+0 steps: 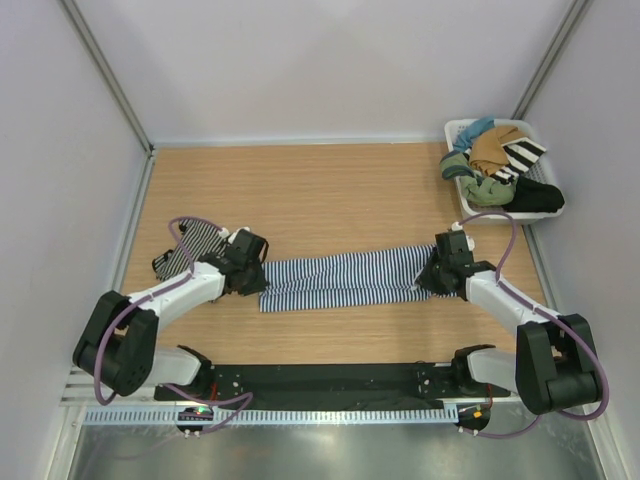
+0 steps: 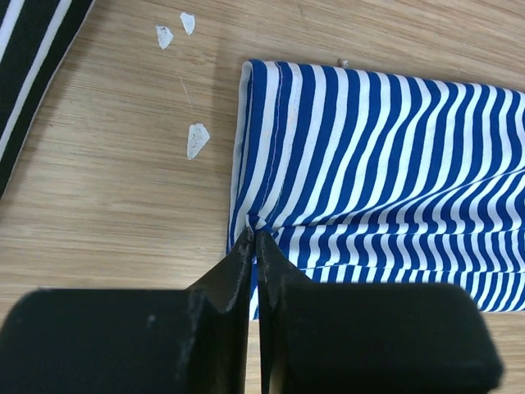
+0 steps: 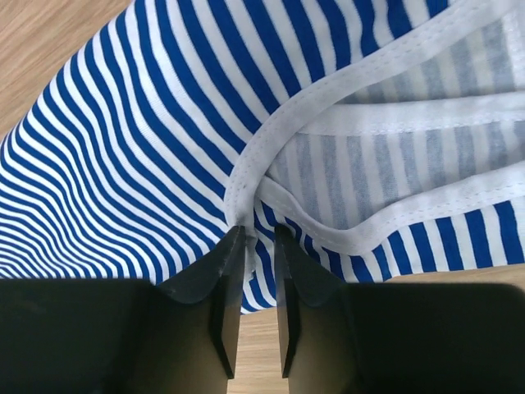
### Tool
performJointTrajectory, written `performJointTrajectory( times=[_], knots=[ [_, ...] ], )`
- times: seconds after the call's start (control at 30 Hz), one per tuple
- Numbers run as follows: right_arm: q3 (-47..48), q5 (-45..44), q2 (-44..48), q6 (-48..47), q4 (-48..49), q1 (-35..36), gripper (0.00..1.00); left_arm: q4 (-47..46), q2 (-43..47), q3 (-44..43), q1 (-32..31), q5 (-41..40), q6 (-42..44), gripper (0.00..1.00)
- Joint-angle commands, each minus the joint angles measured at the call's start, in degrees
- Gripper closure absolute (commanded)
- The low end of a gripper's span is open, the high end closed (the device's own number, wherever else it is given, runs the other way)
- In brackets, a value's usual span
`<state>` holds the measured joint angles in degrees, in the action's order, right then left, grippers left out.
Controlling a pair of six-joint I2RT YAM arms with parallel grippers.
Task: Fold and stack the tank tops
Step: Fold the tank top
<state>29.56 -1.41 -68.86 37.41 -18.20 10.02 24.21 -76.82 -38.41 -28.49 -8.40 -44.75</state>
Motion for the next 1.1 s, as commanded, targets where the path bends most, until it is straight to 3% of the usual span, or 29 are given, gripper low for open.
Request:
performJointTrajectory(
  times=[0.0,0.1,0.2,0.33,0.47,0.57,0.67,0.7,0.73,0.87,1.0,1.07],
  knots=[
    [1.1,-4.0,1.7,0.1,0.6,0.1,0.71,0.6,1.8,0.1,-0.3,-4.0,-0.2,0.95],
    [1.4,-4.1,1.4,-0.1,1.4,0.0,0.75,0.9,2.7,0.6,-0.4,-4.8,-0.2,0.93],
    [2.4,-4.6,-1.2,-0.4,1.9,0.0,0.98,1.1,3.2,1.2,-1.1,-4.6,-1.1,0.93],
    [5.9,-6.3,-7.2,-0.8,2.5,-0.4,0.99,1.0,6.1,3.6,-3.2,-6.2,-4.0,0.92],
    [10.0,-8.3,-13.0,-1.0,3.7,-1.8,0.99,0.9,10.8,6.9,-5.8,-7.9,-6.8,0.58],
    [15.9,-9.7,-18.7,-2.1,2.0,-2.0,0.98,0.9,15.1,7.8,-6.0,-8.4,-7.5,0.48],
    [21.3,-10.5,-20.2,-3.7,-1.0,-2.0,0.95,3.0,16.3,6.3,-6.0,-10.0,-6.8,0.43],
    [21.6,-10.7,-19.6,-4.0,-1.1,-2.0,0.93,3.6,15.8,5.0,-5.9,-10.6,-6.3,0.35],
    [21.3,-11.1,-18.6,-4.1,-1.3,-2.1,0.89,3.6,15.2,4.5,-5.7,-10.7,-6.1,0.34],
    [19.3,-10.9,-13.4,-4.7,-1.8,-2.0,0.72,2.9,9.4,0.5,-5.4,-10.9,-4.4,0.33],
    [16.5,-9.5,-8.2,-4.6,-2.6,-2.0,0.64,-1.5,4.5,-1.7,-5.4,-9.3,-3.9,0.33],
    [15.4,-8.7,-5.9,-4.1,-2.8,-2.0,0.55,-2.0,2.4,-3.9,-5.3,-9.4,-3.7,0.33]
  ],
)
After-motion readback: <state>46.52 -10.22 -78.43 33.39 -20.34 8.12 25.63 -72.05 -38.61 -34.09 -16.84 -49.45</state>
